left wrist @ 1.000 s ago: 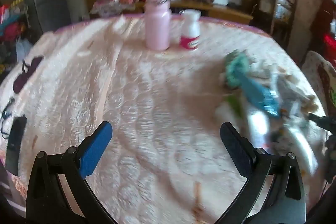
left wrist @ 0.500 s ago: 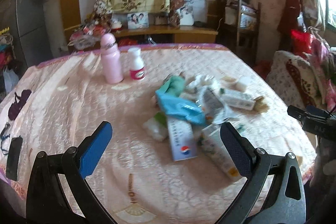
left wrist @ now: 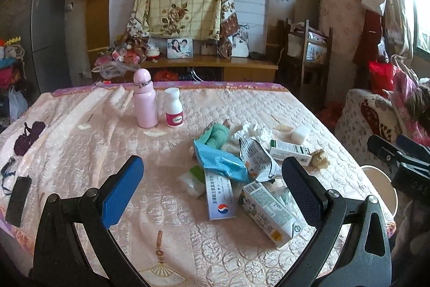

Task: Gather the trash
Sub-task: 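Move both tools over the pile of trash on the bed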

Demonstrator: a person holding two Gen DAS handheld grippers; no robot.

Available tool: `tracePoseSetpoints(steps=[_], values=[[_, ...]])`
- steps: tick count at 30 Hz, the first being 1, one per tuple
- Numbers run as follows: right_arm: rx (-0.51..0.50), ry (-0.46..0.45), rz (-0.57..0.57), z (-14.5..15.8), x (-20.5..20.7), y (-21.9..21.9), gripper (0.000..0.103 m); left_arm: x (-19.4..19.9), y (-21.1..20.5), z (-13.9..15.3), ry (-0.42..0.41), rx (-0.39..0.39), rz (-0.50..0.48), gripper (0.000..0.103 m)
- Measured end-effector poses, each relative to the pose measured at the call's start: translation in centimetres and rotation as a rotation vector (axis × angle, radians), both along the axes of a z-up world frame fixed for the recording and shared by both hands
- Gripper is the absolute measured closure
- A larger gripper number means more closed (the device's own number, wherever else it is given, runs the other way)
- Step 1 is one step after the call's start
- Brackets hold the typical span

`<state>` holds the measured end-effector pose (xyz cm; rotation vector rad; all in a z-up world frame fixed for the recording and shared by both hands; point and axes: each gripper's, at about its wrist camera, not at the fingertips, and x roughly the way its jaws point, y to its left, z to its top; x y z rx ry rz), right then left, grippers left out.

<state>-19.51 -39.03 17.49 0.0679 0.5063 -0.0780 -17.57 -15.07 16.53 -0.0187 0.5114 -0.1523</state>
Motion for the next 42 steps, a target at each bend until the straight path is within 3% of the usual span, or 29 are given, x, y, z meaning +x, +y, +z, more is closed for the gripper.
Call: tracePoseSetpoints(steps=[13,42], values=[[0.000,-0.031,0.005,0.9,-0.7,0.4,0.001,0.2,0.3,-0.7,0.010,-0.017,0.011,0.001],[-0.017,0.002,0.015,0.2,-0.4,0.5,0.001,0.6,0.5,-1.3,0.017,-0.007,0.047,0.001]])
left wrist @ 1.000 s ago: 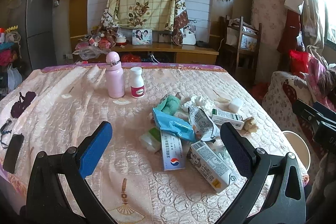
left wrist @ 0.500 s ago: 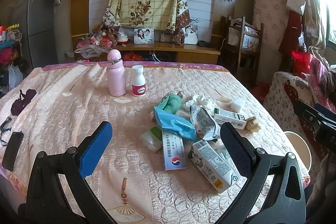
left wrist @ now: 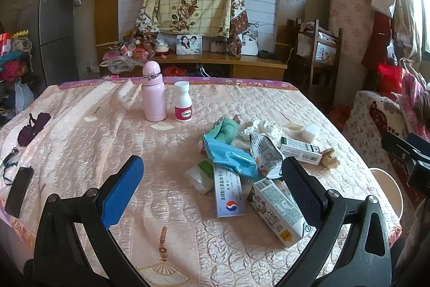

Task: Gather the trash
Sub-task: 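Move both tools over the pile of trash on the bed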

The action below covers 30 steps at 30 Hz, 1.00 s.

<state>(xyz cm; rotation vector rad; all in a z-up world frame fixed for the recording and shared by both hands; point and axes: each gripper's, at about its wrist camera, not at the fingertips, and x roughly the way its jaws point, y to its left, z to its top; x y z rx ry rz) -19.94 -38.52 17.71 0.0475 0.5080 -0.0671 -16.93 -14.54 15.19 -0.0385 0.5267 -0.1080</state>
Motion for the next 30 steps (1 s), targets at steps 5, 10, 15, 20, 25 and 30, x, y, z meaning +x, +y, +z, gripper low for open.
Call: tracePoseSetpoints(steps=[5,10,15,20,25,30], values=[[-0.006,0.008,0.002,-0.1,0.3,0.1,0.001,0.2,0.2,-0.2,0.007,-0.002,0.007,0.001],[-0.005,0.007,0.003,-0.1,0.3,0.1,0.001,0.3,0.3,-0.2,0.007,-0.003,0.007,0.001],[-0.008,0.015,0.003,-0.2,0.4,0.1,0.001,0.3,0.3,-0.2,0.008,-0.002,0.007,0.001],[-0.008,0.031,0.011,-0.6,0.7,0.1,0.001,0.3,0.3,-0.2,0.009,-0.002,0.007,0.001],[-0.021,0.047,0.020,-0.9,1.0,0.5,0.001,0.4,0.9,-0.5,0.017,-0.001,0.012,0.001],[-0.029,0.065,0.025,-1.4,1.3,0.8,0.001,0.7,1.2,-0.9,0.028,-0.001,0.017,0.001]])
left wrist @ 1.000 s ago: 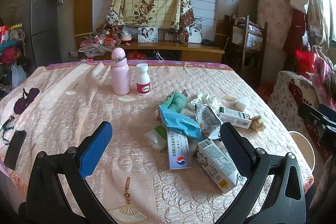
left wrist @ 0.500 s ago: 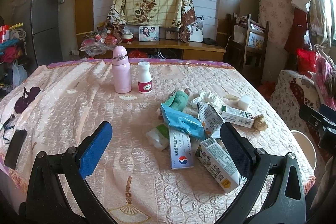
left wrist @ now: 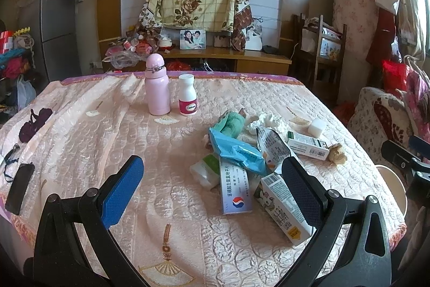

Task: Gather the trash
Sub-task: 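Move both tools over the pile of trash on the bed, then grasp the white-green milk carton with the right tool while the left tool grasps the white medicine box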

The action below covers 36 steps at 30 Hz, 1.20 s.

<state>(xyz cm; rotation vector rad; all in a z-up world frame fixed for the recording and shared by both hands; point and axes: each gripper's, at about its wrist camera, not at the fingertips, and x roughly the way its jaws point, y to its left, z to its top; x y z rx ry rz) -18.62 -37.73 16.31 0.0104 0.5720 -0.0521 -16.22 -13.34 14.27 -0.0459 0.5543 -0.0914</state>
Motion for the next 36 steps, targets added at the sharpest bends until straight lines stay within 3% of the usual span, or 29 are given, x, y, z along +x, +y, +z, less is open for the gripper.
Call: tracePoseSetpoints(steps=[36], values=[[-0.019,0.112,0.018,-2.5,1.7,0.8,0.001,1.4,0.3,-2.2,0.080,0.015,0.010,0.001]])
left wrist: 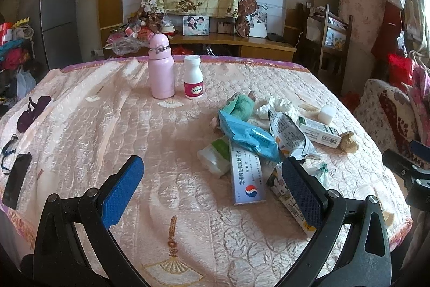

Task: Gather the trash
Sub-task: 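Grasp the white-green milk carton with the right tool while the left tool grasps the white medicine box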

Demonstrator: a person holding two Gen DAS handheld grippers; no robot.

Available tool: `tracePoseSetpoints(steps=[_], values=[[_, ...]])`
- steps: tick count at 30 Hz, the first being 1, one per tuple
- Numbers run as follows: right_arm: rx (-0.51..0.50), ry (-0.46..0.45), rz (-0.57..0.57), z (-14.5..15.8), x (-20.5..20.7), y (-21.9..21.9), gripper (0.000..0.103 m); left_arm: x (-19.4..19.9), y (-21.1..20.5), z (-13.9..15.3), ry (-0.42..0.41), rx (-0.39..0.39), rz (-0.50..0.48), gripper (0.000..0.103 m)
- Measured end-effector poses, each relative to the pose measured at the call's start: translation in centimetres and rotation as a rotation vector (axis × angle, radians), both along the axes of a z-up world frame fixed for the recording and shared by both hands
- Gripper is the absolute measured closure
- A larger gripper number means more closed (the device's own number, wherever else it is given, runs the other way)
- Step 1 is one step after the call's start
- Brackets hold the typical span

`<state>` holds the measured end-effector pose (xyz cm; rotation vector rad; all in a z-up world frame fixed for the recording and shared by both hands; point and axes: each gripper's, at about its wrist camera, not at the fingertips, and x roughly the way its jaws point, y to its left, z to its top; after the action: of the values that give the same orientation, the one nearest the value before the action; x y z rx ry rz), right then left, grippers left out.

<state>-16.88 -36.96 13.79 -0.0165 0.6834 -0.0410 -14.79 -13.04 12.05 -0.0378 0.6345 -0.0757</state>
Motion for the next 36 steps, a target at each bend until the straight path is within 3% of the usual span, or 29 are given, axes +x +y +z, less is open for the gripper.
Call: tracePoseSetpoints(steps=[4,11,13,19,22,30,36], values=[[0.011,0.065,0.015,-1.2,0.6,0.3,0.001,0.5,0.7,-0.8,0.031,0.000,0.000,0.001],[0.096,0.176,0.175,-3.7,1.7,2.2,0.002,1.8,1.9,-2.1,0.104,-0.013,0.000,0.001],[0.096,0.204,0.215,-4.4,2.2,3.3,0.012,2.3,2.1,-2.3,0.123,-0.009,-0.008,0.001],[0.132,0.296,0.278,-6.9,4.8,5.3,0.029,3.6,2.1,-3.2,0.202,-0.015,-0.057,0.001],[0.196,0.355,0.298,-8.7,6.4,5.6,0.064,4.4,1.4,-4.0,0.252,-0.032,-0.098,0.013],[0.203,0.309,0.225,-7.6,5.4,1.5,0.065,6.8,-2.1,-4.9,0.299,-0.019,-0.151,0.016],[0.200,0.350,0.161,-8.2,4.7,-1.9,0.065,9.2,-5.4,-7.1,0.357,0.072,-0.126,0.016]])
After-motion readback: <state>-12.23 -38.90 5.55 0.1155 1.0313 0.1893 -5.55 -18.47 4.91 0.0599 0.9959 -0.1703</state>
